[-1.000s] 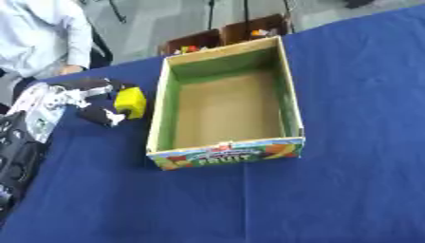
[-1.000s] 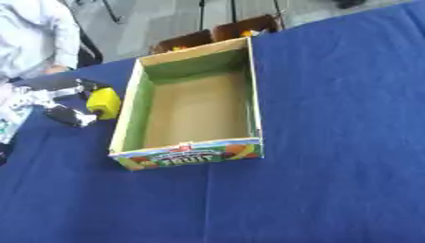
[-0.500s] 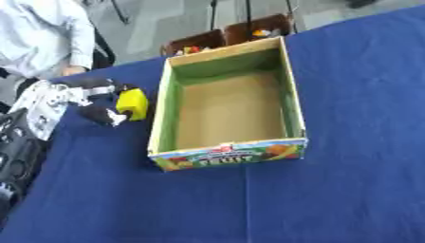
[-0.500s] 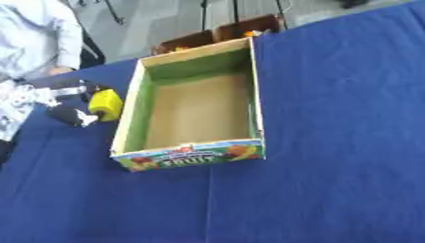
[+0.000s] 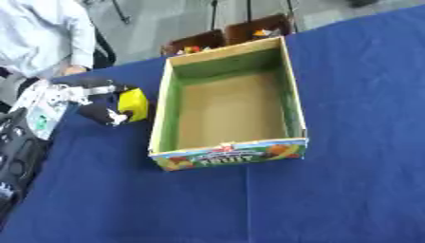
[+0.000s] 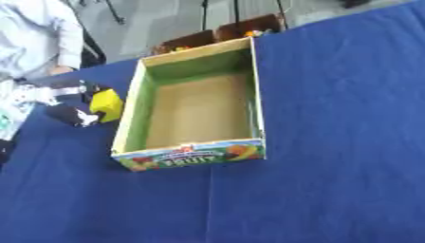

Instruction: Pick up objects on the table and place them in the box.

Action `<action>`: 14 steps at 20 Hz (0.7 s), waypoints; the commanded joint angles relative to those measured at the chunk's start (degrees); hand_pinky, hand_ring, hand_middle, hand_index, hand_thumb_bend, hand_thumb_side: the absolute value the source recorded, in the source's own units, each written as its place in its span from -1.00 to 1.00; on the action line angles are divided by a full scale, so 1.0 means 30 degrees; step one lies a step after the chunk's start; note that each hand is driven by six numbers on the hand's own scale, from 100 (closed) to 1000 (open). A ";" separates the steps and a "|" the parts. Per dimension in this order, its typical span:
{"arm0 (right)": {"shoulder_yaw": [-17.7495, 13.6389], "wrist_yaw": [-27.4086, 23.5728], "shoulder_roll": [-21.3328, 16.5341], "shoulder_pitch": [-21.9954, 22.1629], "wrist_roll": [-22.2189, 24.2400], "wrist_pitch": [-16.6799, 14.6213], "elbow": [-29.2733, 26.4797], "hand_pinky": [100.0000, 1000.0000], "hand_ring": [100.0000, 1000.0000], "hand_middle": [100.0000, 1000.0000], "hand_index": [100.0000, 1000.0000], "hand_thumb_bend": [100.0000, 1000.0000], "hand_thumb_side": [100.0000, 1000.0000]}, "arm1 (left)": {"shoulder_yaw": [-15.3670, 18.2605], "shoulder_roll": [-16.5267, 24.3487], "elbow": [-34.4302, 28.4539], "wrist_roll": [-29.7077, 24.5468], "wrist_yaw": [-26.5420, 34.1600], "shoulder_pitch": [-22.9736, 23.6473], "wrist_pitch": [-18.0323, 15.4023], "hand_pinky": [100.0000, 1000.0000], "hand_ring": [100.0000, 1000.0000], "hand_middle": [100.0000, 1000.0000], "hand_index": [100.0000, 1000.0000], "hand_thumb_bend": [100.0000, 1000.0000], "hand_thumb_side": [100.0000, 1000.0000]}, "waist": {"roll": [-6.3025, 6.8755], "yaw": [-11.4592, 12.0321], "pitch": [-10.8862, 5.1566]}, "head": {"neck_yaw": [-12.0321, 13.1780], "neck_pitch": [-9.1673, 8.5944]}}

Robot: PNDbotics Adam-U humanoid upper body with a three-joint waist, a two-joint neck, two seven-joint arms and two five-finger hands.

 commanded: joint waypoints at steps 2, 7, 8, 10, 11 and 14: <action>-0.0143 0.0083 -0.0398 -0.0120 -0.0052 0.0030 -0.0335 0.29 0.56 -0.05 0.48 -0.22 0.42 | -0.0045 0.0576 -0.0332 -0.0735 0.0266 -0.0064 -0.0968 0.51 0.55 0.34 0.39 -0.96 -0.11 | 0.0131 0.0058 -0.0190 | 0.0153 -0.0024; -0.0171 0.0082 -0.0365 -0.0098 -0.0080 0.0050 -0.0335 0.29 0.56 -0.05 0.48 -0.22 0.42 | -0.0072 0.0645 -0.0416 -0.0175 0.0016 -0.0070 -0.0989 0.47 0.46 0.20 0.12 -1.00 -0.13 | 0.0131 0.0079 -0.0279 | 0.0252 -0.0021; -0.0174 0.0084 -0.0362 -0.0091 -0.0085 0.0058 -0.0335 0.29 0.56 -0.05 0.48 -0.22 0.42 | -0.0073 0.0674 -0.0411 -0.0106 -0.0074 -0.0072 -0.0978 0.44 0.42 0.15 0.04 -1.00 -0.14 | 0.0131 0.0097 -0.0295 | 0.0269 -0.0010; -0.0169 0.0083 -0.0344 -0.0070 -0.0078 0.0068 -0.0335 0.29 0.56 -0.05 0.48 -0.22 0.42 | -0.0085 0.0745 -0.0364 -0.0142 -0.0303 -0.0092 -0.0892 0.39 0.33 0.06 -0.05 -1.00 -0.15 | 0.0131 0.0133 -0.0335 | 0.0312 0.0069; -0.0175 0.0081 -0.0333 -0.0060 -0.0079 0.0069 -0.0335 0.29 0.56 -0.05 0.48 -0.22 0.42 | -0.0101 0.0787 -0.0332 -0.0256 -0.0388 -0.0097 -0.0837 0.38 0.32 0.05 -0.06 -1.00 -0.15 | 0.0131 0.0145 -0.0358 | 0.0336 0.0105; -0.0194 0.0087 -0.0311 -0.0031 -0.0092 0.0078 -0.0335 0.29 0.56 -0.05 0.48 -0.22 0.42 | -0.0096 0.0899 -0.0316 -0.0673 -0.0461 -0.0108 -0.0680 0.36 0.22 -0.03 -0.10 -1.00 -0.16 | 0.0131 0.0146 -0.0422 | 0.0374 0.0203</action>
